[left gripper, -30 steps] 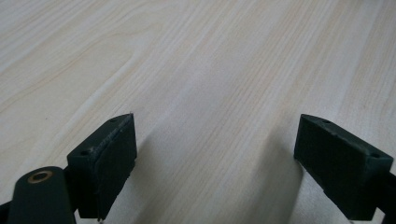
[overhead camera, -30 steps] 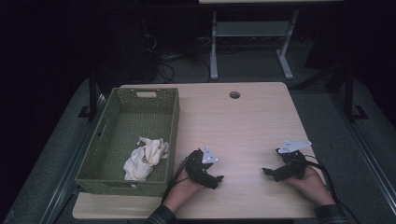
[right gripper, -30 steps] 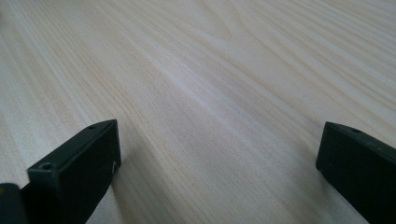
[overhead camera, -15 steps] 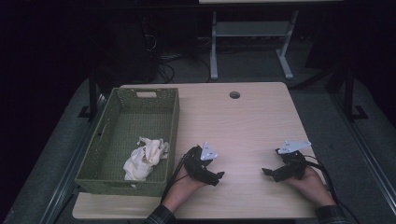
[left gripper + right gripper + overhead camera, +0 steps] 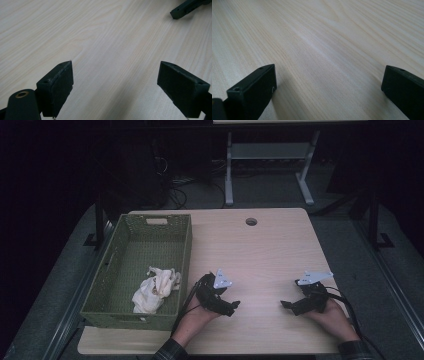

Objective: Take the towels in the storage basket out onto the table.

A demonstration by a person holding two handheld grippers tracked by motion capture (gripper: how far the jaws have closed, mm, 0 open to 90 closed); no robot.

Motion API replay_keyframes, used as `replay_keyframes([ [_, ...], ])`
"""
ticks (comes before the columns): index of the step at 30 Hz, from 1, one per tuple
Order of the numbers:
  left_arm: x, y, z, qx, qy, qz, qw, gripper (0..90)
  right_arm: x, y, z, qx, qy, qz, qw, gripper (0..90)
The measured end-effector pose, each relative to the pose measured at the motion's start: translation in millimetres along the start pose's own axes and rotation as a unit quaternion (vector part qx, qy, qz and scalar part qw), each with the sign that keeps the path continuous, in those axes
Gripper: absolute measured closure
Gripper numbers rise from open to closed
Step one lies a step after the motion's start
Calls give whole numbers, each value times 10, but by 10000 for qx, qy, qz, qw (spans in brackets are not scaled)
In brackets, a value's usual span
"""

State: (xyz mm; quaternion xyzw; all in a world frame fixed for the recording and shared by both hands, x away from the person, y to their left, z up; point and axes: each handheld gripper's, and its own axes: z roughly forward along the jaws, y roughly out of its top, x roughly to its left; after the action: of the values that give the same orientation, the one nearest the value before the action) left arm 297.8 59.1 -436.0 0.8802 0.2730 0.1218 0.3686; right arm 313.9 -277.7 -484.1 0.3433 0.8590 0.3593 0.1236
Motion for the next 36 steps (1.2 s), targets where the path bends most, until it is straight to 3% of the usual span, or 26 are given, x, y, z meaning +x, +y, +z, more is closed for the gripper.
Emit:
replay_keyframes([
  [12,24,76,-87,11,-177,-188,9997,128,4,4,1,12,9,26,10000,0],
  [36,116,403,-292,-118,-428,-65,9990,128,4,4,1,11,9,25,10000,0],
])
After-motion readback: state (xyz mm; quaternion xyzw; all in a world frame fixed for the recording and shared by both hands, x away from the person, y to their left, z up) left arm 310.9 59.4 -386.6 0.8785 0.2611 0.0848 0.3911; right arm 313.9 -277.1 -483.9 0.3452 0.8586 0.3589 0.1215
